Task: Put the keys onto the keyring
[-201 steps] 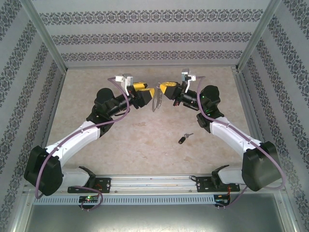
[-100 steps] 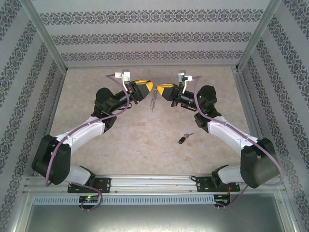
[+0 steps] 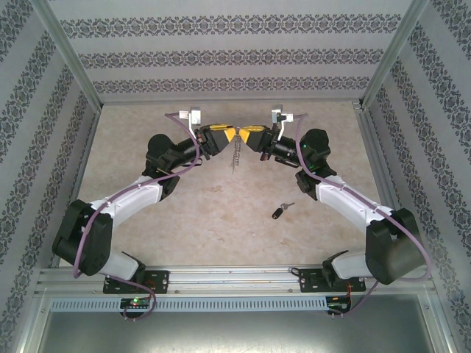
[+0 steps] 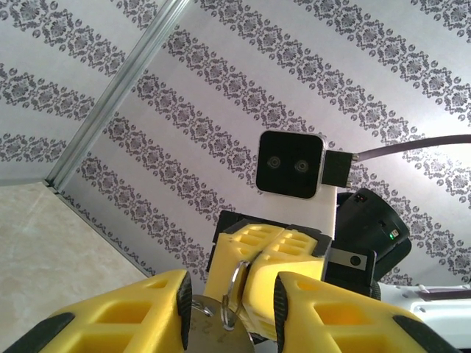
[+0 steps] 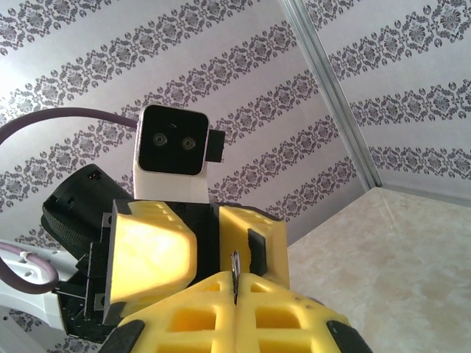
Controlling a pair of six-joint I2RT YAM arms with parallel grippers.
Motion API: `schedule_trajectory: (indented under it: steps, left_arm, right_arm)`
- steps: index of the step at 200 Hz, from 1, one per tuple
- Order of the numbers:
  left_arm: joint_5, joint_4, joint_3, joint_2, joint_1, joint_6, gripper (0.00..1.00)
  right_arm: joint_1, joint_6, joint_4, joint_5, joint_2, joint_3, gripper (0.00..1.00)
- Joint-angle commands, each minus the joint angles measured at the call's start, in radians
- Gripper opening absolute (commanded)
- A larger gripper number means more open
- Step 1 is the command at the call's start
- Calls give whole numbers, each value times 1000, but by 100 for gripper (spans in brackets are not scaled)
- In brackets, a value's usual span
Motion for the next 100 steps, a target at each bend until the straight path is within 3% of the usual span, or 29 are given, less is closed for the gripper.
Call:
schedule_trajectory:
  steps: [1,100]
  left_arm:
    - [47,18,4,2,2,4,36]
    - [62,43,23,33,0,-9,24]
  right_arm:
    - [12,5,63,-5,10,37,0]
    - [14,10,63,-11,16,34,0]
